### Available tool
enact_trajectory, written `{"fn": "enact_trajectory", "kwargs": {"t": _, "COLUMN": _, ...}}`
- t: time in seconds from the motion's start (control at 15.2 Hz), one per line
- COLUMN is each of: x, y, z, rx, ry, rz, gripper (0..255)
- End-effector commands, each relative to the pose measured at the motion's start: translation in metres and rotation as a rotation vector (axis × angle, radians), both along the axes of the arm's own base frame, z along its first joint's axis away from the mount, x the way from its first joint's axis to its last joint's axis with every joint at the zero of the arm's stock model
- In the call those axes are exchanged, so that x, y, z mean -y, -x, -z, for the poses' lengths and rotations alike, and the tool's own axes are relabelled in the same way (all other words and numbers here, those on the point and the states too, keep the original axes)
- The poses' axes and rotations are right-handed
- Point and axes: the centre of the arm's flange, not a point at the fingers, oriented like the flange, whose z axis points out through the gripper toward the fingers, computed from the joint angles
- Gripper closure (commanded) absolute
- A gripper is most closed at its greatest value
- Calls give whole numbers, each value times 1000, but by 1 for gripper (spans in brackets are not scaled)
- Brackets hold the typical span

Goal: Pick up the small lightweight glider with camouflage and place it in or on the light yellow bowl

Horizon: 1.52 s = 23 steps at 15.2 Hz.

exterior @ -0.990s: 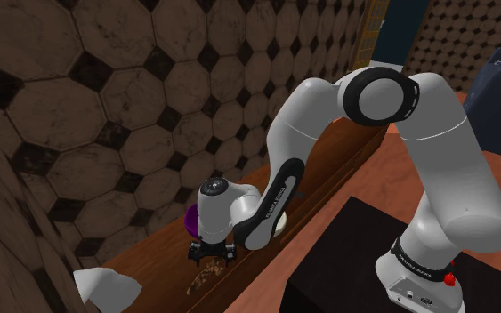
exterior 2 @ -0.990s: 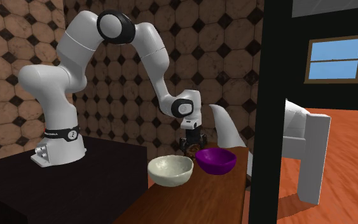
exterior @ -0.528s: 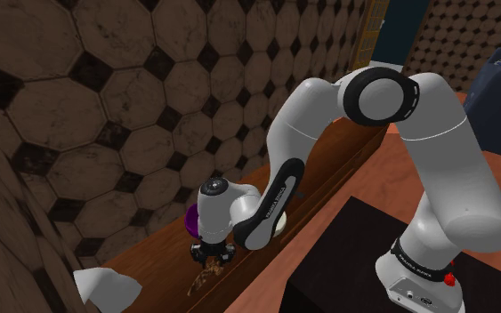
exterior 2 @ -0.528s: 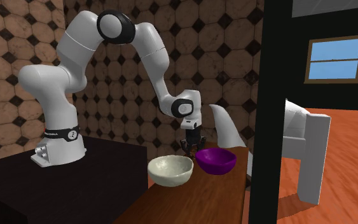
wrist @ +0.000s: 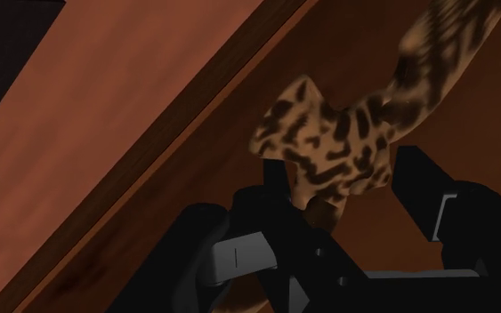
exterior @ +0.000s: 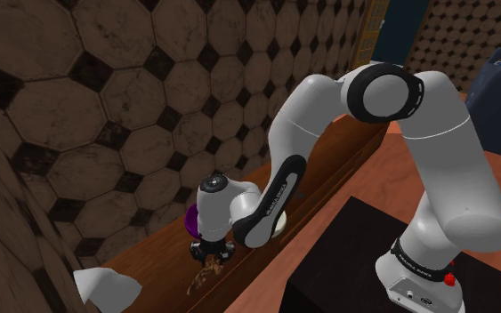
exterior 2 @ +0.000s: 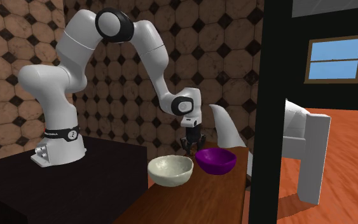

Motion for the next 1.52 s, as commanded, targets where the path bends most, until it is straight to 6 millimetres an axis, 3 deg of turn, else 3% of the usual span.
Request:
{"fn": "enact_trajectory", "kwargs": {"t": 0.0, "x": 0, "y": 0, "z": -11, "rx": 0, "ry": 0, "rz": 0, "gripper": 255}}
{"fn": "enact_trajectory", "kwargs": {"t": 1.45, "x": 0, "y": 0, "z": -127, "rx": 0, "ry": 0, "rz": 0, "gripper": 255}}
